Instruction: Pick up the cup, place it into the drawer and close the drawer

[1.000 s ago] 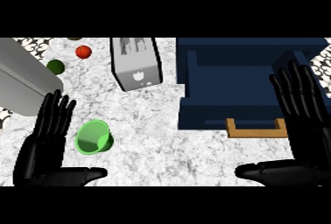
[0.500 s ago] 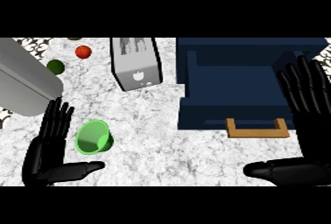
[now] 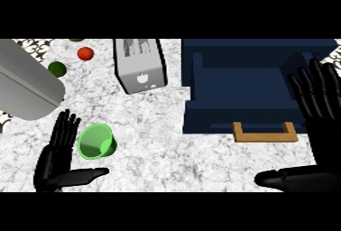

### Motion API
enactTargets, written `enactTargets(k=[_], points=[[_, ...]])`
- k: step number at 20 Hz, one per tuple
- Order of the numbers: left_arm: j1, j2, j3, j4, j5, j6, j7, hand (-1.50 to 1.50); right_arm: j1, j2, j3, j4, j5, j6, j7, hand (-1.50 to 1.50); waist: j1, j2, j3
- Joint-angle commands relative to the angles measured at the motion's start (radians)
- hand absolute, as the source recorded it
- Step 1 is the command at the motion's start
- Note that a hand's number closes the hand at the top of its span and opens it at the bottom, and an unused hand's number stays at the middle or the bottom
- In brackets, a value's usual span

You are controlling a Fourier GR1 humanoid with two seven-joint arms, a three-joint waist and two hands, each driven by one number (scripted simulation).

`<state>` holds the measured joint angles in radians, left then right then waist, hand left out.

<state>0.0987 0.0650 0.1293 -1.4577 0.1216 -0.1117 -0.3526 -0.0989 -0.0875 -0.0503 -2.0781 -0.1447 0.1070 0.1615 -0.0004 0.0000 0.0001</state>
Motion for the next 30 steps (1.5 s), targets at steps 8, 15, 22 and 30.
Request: enactTargets(k=[8,15,22,30], points=[[-0.081,0.023,0.048,0.255,0.000,-0.026,-0.140,-1.50,0.070,-0.002,-0.023,0.021,-0.023,0.052,-0.086,-1.50,-0.001,0.000,0.000],[-0.165,0.058,0.091,0.442,0.008,-0.044,-0.251,-1.50,0.004,0.047,0.096,-0.064,0.086,-0.047,0.054,-1.50,-0.001,0.000,0.000],[-0.188,0.060,0.074,0.552,-0.016,-0.039,-0.337,-1.50,-0.059,-0.006,-0.035,0.094,-0.011,0.021,-0.046,-1.50,0.001,0.000,0.000],[-0.227,0.047,0.058,0.676,-0.029,-0.045,-0.439,-1.50,0.032,0.029,0.043,-0.043,0.027,0.000,0.012,-1.50,-0.001,-0.001,0.000]])
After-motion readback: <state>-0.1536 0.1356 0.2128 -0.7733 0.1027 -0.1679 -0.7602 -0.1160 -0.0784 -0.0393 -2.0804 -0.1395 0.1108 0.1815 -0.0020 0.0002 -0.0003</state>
